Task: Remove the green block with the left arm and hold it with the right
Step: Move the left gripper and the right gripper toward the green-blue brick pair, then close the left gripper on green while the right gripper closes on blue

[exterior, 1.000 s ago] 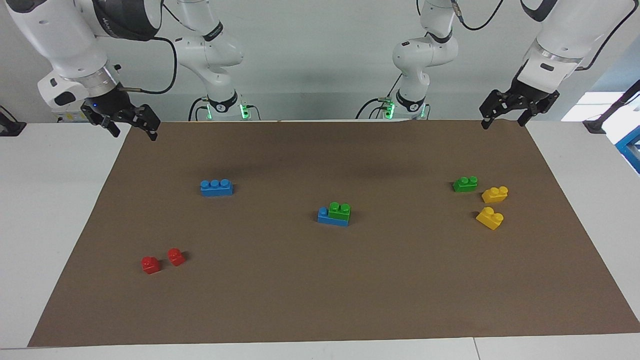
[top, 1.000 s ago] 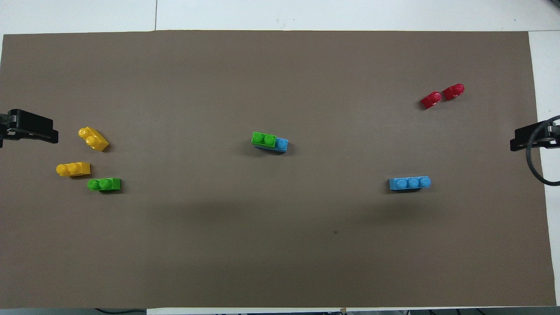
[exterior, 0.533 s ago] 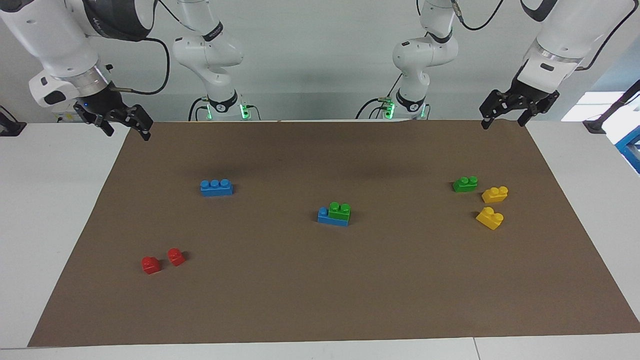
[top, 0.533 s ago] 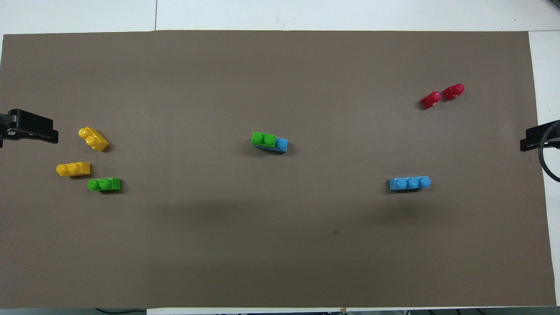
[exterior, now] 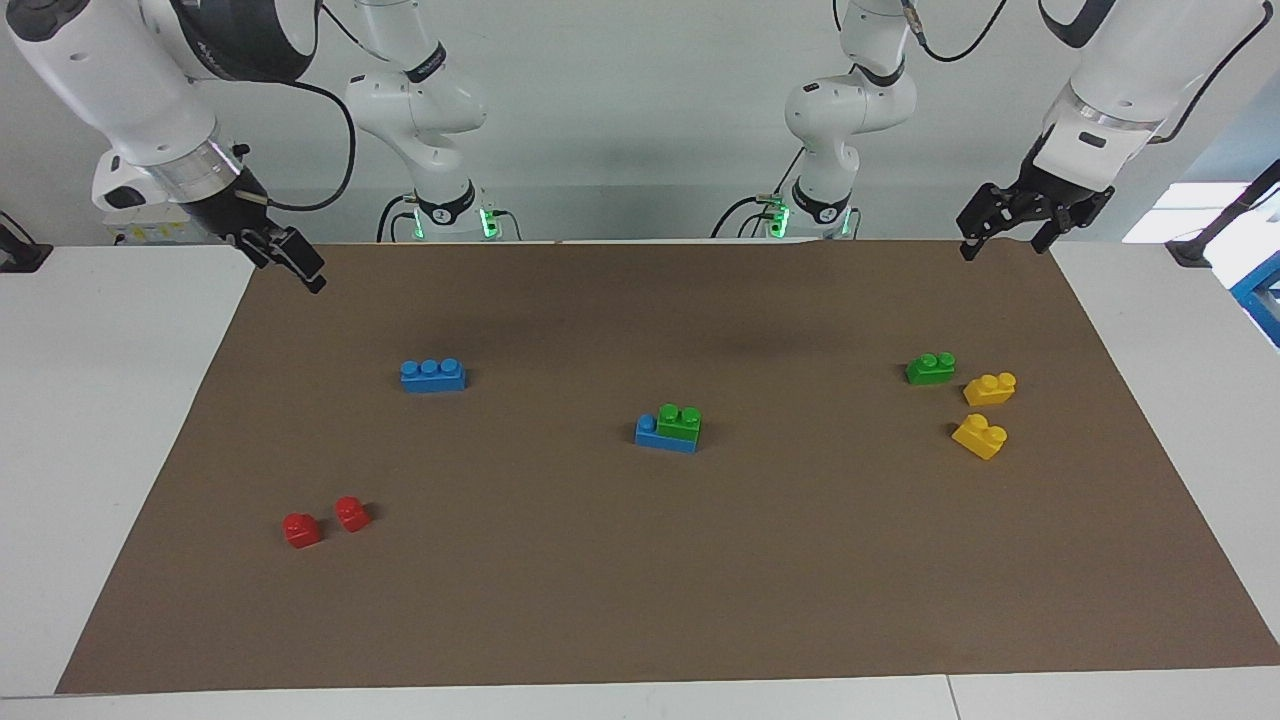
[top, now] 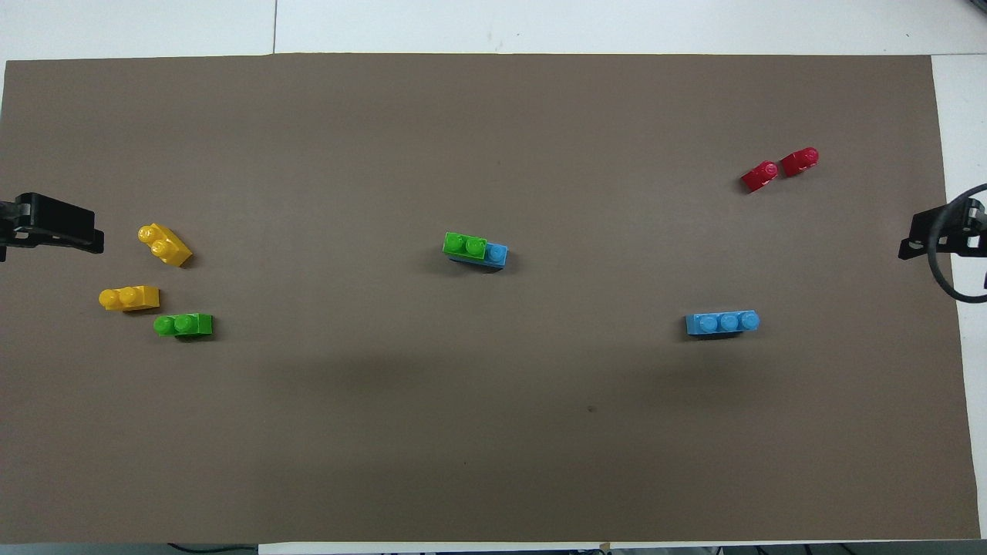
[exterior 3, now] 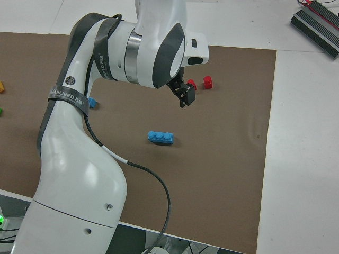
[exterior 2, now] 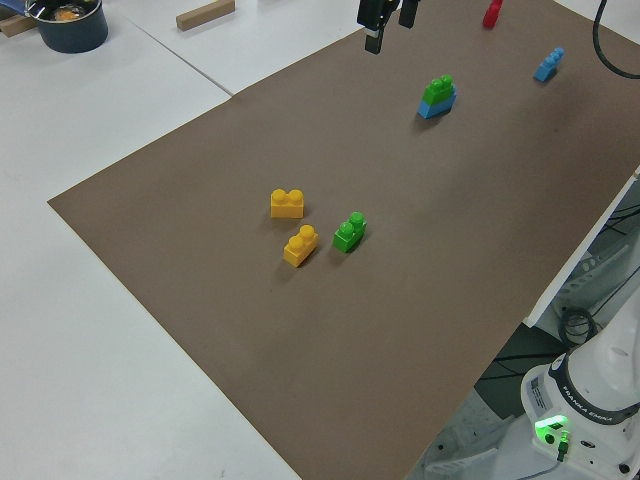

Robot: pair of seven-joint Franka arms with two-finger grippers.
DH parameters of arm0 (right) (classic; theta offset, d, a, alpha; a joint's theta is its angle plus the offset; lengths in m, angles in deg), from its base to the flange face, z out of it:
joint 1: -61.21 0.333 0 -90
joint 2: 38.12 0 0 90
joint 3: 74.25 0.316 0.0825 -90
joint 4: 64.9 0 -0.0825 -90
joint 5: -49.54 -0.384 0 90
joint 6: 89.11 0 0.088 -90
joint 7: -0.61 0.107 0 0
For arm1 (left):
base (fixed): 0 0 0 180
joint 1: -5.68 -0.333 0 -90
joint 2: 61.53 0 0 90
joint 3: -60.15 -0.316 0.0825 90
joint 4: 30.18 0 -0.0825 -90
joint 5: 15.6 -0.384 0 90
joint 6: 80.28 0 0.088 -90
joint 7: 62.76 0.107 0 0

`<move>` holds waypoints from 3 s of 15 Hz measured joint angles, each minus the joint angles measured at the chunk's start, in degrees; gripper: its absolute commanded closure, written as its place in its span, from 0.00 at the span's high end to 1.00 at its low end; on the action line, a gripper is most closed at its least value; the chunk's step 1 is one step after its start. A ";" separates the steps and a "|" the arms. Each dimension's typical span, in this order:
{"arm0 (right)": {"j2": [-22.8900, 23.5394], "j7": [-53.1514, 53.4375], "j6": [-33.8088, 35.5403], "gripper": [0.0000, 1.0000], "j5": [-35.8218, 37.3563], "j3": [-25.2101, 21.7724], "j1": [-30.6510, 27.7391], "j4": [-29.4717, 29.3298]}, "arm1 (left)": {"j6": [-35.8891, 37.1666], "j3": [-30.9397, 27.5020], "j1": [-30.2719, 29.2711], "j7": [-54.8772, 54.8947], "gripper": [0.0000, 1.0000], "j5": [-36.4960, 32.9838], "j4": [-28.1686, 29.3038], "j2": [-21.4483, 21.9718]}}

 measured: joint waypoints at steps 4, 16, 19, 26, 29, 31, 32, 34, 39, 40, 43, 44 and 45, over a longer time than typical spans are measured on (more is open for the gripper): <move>0.00 22.81 -1.30 0.97 -8.73 0.02 1.50 3.92 | 0.06 0.18 0.38 -6.31 1.00 0.59 1.97 0.89; 11.39 55.63 -23.82 0.96 -28.64 0.34 16.18 8.22 | -14.10 0.86 14.50 -58.95 1.00 0.73 15.47 6.11; 14.35 55.63 -29.26 0.96 -28.89 0.35 18.67 8.82 | -18.75 0.86 17.32 -72.56 1.00 0.74 18.33 6.75; 19.45 44.78 -36.60 0.96 -36.44 0.36 21.23 10.71 | -28.72 0.87 23.62 -91.97 1.00 0.77 24.85 5.75; 21.28 40.12 -37.78 0.96 -40.08 0.36 21.59 10.57 | -30.98 0.89 26.02 -97.32 1.00 0.78 24.72 2.48; 22.39 39.13 -39.98 0.96 -42.55 0.37 22.56 10.14 | -33.38 0.88 27.05 -100.92 1.00 0.78 24.28 -0.01; 22.88 39.11 -41.25 0.96 -43.84 0.37 23.24 9.78 | -34.53 0.88 27.44 -102.14 1.00 0.78 24.03 -1.10; 23.96 39.11 -43.72 0.96 -45.69 0.36 24.68 9.03 | -36.60 0.88 28.12 -104.56 1.00 0.78 23.59 -3.14; 26.92 40.36 -50.82 0.96 -46.49 0.37 28.95 8.52 | -38.03 0.82 29.39 -107.75 1.00 0.78 18.30 -9.18; 27.42 40.52 -51.62 0.96 -46.49 0.38 29.34 8.47 | -38.02 0.85 29.60 -108.18 1.00 0.75 17.05 -10.56; 28.77 40.53 -53.52 0.96 -46.50 0.38 29.91 8.37 | -37.97 0.80 30.42 -108.96 1.00 0.64 15.10 -13.39; 29.30 40.54 -54.47 0.96 -46.51 0.37 30.55 8.32 | -37.97 0.76 30.84 -109.57 1.00 0.39 14.52 -14.30; 29.82 40.55 -55.53 0.96 -46.64 0.39 31.40 8.29 | -37.82 0.78 31.20 -110.31 1.00 -0.08 13.54 -15.41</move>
